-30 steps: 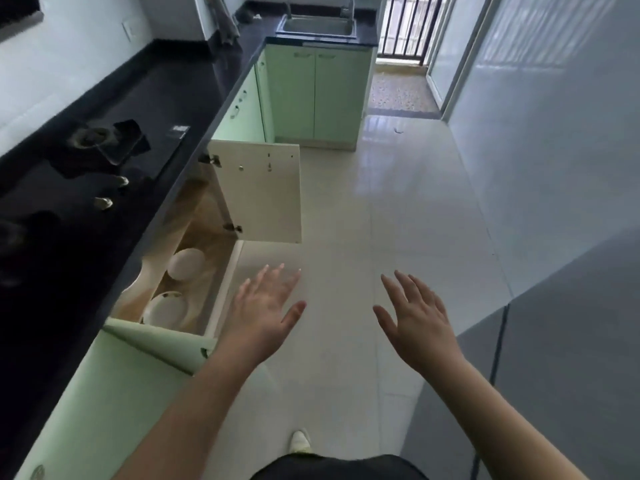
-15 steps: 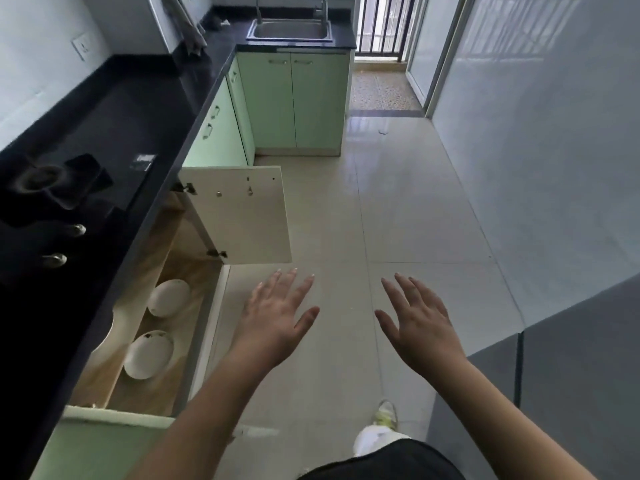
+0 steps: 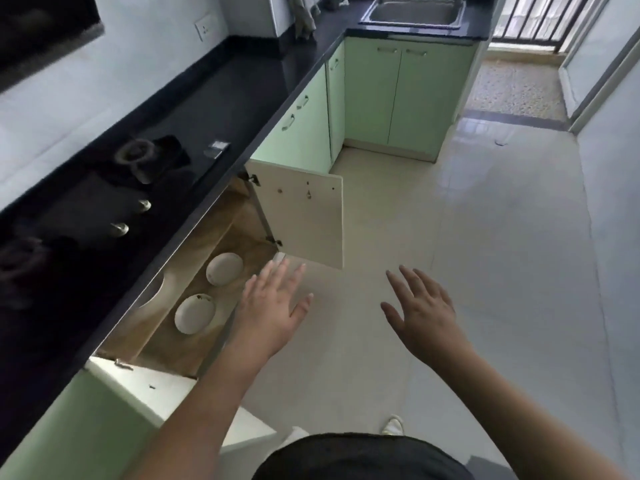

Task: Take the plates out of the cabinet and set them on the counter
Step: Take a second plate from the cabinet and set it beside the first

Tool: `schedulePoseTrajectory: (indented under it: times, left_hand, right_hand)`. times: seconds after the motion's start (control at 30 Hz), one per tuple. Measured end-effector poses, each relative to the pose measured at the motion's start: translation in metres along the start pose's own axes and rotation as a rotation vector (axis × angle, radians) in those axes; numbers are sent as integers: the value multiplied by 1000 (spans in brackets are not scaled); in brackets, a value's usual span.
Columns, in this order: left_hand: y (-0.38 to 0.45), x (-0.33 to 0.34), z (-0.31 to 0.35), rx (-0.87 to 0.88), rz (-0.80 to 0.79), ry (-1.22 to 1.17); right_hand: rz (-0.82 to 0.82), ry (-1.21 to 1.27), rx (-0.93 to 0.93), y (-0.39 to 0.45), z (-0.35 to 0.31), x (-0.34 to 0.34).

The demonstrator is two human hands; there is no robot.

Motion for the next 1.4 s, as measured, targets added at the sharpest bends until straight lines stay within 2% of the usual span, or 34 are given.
schedulePoseTrajectory:
  times: [0.23,0.57,0.8,1.07,1.17,1.3,1.4]
  left_hand:
    - [-18,-27,-42,-240,108,-6]
    - [-54,-65,-150,-567,257,-31]
    - [-57,-82,-198,-663,326,-69]
    - [-71,-81,-224,-849,361,-88]
    - [-63,-78,-234,-901,370,-70]
    - [-46,-61,-258,-896,333,-165]
    - [-36,-56,-272,-982,365,-169]
  right_hand:
    - [30,-6,-264,73,-51,-16]
    - [92,-94,-688,139,-211,-45]
    - [168,-110,-904,164,-297,-65]
    - [159,-146,-1183,183,-369,-55]
    - [108,-158,-1259,201,-386,-37]
    - [45,-199,-1386,232,-404,-10]
    - [3,-225,-1477,255,-412,5]
Point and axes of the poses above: each hand's wrist, its own y-axis towards the middle knuckle, its own x-axis out of the palm, z = x × y, the point moved 7 cm from there along y, towards the middle knuckle, and after that the axes turned 15 degrees about -y, right-handed, at the moved point
